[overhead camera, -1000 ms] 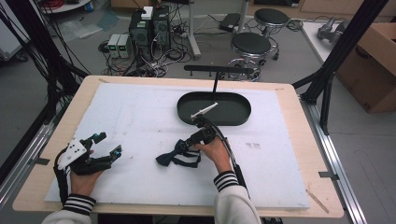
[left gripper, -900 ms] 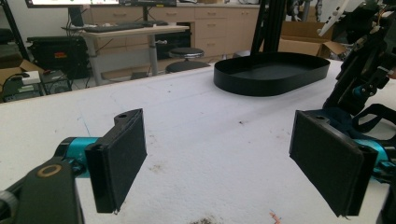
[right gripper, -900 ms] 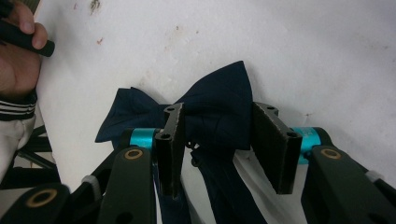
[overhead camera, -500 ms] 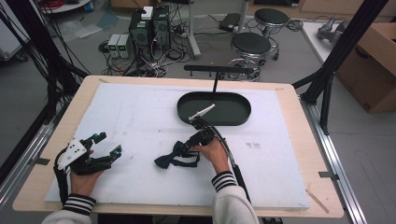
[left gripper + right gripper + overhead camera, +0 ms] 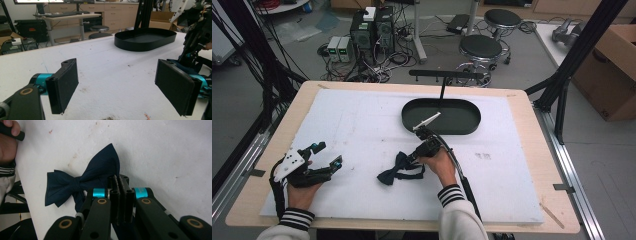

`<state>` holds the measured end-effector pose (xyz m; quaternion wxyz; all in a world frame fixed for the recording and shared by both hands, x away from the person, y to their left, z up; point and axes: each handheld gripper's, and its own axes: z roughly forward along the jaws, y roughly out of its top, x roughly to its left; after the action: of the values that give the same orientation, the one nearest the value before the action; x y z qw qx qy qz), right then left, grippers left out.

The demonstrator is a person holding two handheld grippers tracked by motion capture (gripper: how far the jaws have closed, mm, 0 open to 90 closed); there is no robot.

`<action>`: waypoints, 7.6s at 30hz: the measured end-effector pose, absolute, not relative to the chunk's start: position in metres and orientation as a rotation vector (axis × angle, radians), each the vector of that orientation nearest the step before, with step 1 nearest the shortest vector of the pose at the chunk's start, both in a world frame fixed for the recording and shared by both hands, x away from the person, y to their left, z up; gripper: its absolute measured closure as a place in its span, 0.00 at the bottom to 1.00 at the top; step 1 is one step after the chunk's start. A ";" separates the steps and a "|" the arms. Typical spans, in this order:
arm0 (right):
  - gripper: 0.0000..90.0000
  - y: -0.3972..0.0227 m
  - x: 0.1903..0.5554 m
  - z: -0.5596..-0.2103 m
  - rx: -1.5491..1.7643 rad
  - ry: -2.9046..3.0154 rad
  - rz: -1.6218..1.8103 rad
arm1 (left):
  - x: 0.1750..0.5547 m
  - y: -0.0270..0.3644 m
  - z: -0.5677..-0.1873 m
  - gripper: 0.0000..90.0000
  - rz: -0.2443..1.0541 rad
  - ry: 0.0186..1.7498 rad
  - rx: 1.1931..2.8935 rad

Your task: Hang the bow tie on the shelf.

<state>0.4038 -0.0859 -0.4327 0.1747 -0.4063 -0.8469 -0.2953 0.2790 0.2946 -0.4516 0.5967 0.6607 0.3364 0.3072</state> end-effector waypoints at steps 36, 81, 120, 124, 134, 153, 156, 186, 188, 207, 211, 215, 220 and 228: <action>0.98 -0.111 0.376 -0.376 -0.979 -2.581 -1.697 | 0.279 0.294 -0.452 0.21 0.715 0.780 1.535; 0.98 -0.181 0.384 -0.325 -1.045 -2.214 -2.496 | 0.279 0.295 -0.452 0.21 0.716 0.781 1.533; 0.98 -0.202 0.428 -0.334 -1.311 -2.121 -2.533 | 0.279 0.295 -0.452 0.21 0.712 0.782 1.530; 0.98 -0.202 0.434 -0.340 -1.352 -2.107 -2.522 | 0.279 0.295 -0.452 0.21 0.710 0.784 1.526; 0.98 -0.201 0.440 -0.345 -1.455 -2.127 -2.524 | 0.279 0.295 -0.452 0.21 0.712 0.782 1.531; 0.98 -0.199 0.446 -0.353 -1.561 -2.099 -2.509 | 0.279 0.295 -0.452 0.21 0.710 0.785 1.527; 0.98 -0.197 0.447 -0.354 -1.580 -2.106 -2.500 | 0.279 0.295 -0.452 0.21 0.710 0.785 1.527; 0.97 -0.192 0.447 -0.352 -1.686 -2.241 -2.482 | 0.279 0.295 -0.452 0.21 0.711 0.786 1.527; 0.97 -0.191 0.448 -0.352 -1.688 -2.241 -2.477 | 0.279 0.295 -0.452 0.21 0.710 0.786 1.527; 0.82 -0.180 0.459 -0.333 -1.718 -2.321 -2.400 | 0.279 0.296 -0.452 0.21 0.708 0.781 1.523; 0.68 -0.178 0.458 -0.332 -1.723 -2.368 -2.384 | 0.279 0.296 -0.452 0.21 0.708 0.779 1.524; 0.46 -0.175 0.455 -0.330 -1.759 -2.435 -2.375 | 0.279 0.295 -0.452 0.21 0.709 0.779 1.524; 0.31 -0.175 0.445 -0.326 -1.720 -2.514 -2.405 | 0.279 0.295 -0.452 0.21 0.709 0.778 1.525; 0.22 -0.186 0.412 -0.322 -1.626 -2.606 -2.438 | 0.279 0.295 -0.452 0.21 0.714 0.776 1.529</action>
<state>0.4121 -0.1865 -0.3222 -0.3801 -0.3836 -0.6146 -0.5750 0.2787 0.2947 -0.4519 0.5990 0.6592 0.3345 0.3079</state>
